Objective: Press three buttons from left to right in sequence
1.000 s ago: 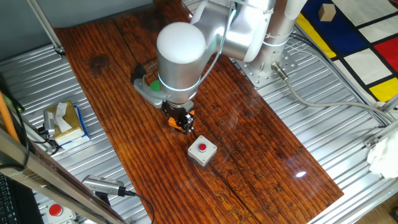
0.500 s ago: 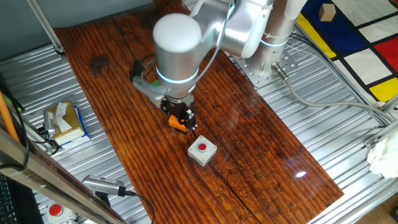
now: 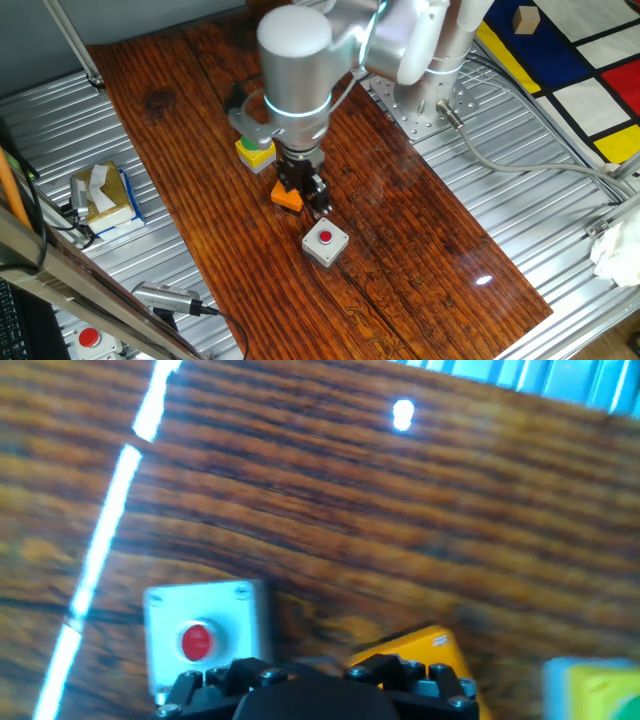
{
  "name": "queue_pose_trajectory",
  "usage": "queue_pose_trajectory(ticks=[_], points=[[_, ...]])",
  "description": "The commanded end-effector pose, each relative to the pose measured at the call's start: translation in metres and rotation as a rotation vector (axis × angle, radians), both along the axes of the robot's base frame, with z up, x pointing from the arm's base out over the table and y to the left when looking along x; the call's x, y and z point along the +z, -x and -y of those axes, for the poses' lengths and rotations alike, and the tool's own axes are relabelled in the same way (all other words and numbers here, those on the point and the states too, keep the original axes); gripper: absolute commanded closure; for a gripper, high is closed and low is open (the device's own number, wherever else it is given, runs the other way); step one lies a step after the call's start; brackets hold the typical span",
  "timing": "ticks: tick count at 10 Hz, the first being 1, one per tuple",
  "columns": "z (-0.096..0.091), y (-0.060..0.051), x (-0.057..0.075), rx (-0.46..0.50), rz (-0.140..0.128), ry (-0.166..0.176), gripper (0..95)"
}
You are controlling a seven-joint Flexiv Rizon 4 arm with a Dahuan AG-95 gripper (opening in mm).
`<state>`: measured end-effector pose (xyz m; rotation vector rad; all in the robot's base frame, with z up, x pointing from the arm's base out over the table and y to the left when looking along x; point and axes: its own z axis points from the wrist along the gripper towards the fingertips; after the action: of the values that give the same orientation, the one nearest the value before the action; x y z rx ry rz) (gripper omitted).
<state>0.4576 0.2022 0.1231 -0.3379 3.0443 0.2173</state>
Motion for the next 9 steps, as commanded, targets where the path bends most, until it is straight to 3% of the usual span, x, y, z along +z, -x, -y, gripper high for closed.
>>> queue_pose_trajectory(ticks=[1, 2, 5, 7, 9], points=[[-0.035, 0.004, -0.011, -0.154, 0.014, 0.033, 19.0], [-0.048, 0.003, -0.014, -0.170, 0.017, 0.060, 19.0], [-0.049, 0.000, -0.017, -0.141, 0.029, 0.073, 19.0], [-0.039, -0.006, -0.012, -0.074, 0.039, 0.116, 19.0], [-0.028, -0.011, -0.010, -0.057, 0.038, 0.112, 19.0]])
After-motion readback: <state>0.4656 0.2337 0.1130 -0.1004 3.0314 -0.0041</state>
